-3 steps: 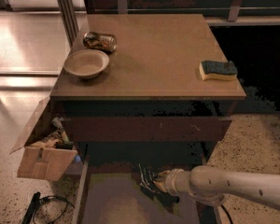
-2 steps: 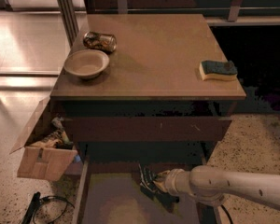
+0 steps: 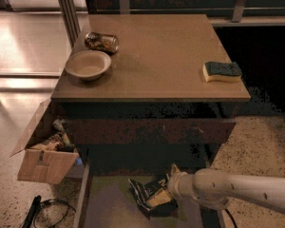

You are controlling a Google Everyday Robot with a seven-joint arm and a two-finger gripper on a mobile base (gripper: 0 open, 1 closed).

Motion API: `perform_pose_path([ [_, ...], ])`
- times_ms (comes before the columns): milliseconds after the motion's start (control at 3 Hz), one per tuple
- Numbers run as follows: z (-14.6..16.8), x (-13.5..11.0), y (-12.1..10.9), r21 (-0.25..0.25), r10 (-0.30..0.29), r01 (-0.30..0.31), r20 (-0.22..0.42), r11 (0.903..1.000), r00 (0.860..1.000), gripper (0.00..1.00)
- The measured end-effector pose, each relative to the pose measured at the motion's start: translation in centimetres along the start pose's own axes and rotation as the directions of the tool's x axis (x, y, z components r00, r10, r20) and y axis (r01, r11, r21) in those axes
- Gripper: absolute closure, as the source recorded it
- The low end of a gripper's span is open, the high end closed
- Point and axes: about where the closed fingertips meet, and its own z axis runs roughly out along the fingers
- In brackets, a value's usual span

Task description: Place blue chip bag into middle drawer

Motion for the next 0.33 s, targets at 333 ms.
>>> perform_pose_path([
  [333, 0.00, 0.00, 0.00, 0.000, 0.000, 0.000, 0.000, 1.0000, 1.000, 0.00],
])
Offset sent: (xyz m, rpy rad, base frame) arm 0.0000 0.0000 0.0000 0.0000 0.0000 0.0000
